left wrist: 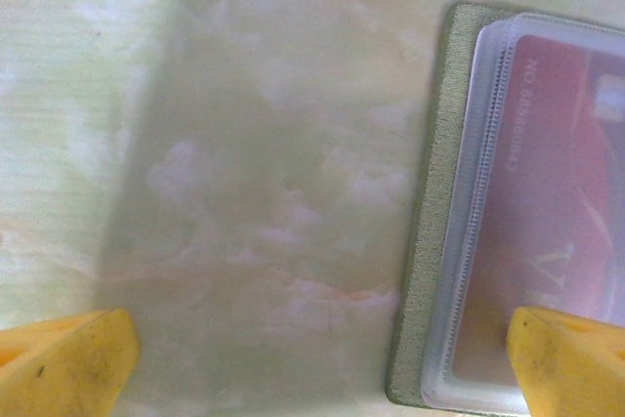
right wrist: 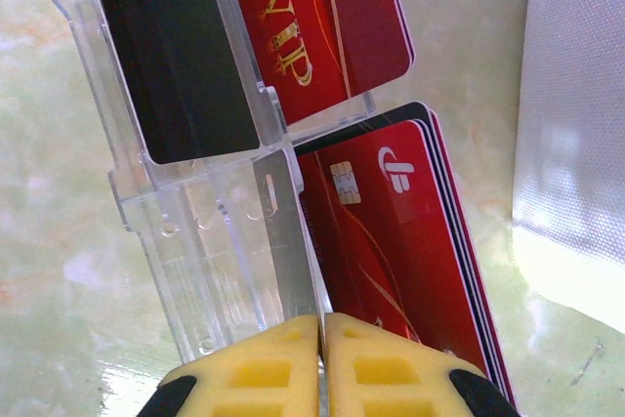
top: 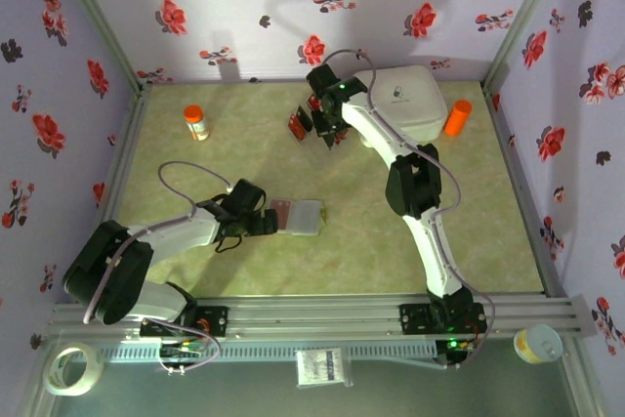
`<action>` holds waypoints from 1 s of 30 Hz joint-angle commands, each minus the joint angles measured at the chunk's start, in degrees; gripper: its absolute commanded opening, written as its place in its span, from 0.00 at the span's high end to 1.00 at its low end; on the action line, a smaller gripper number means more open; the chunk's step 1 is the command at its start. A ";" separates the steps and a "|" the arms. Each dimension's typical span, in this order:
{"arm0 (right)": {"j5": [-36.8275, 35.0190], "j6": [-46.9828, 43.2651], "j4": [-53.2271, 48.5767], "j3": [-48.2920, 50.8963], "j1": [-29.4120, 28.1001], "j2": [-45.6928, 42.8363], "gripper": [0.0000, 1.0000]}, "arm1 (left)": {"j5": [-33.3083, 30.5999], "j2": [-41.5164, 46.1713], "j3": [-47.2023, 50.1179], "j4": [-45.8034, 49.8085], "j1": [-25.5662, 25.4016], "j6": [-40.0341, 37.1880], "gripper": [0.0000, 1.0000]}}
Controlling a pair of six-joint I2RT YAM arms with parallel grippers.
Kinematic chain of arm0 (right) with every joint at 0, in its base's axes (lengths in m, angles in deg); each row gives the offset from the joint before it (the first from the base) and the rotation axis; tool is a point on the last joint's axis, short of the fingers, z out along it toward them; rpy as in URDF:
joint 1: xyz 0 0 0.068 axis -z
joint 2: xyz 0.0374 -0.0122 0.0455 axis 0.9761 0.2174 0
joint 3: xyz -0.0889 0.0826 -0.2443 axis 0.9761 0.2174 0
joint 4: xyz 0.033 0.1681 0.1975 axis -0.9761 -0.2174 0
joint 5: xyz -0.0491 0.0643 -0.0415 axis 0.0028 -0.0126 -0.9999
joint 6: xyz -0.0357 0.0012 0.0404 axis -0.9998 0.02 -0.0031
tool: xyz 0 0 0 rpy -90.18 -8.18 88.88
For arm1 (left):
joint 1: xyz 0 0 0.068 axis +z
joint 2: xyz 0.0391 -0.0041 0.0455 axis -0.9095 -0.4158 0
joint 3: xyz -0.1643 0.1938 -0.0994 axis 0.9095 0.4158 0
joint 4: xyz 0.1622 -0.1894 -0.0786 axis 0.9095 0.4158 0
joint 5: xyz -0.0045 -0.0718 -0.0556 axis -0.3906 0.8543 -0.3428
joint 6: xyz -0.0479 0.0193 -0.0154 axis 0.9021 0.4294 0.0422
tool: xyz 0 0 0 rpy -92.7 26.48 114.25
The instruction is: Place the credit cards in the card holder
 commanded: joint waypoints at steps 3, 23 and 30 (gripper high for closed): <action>2.21 0.39 0.29 0.11 0.48 1.19 1.00 | -1.05 -2.00 2.87 1.85 0.32 1.16 0.00; 6.32 1.27 1.89 6.13 -0.62 -12.98 1.00 | -0.73 2.45 -1.87 6.66 0.30 0.11 0.00; 7.74 4.58 9.31 20.30 -1.34 -23.62 1.00 | 0.34 3.13 -4.16 7.23 0.25 -0.78 0.00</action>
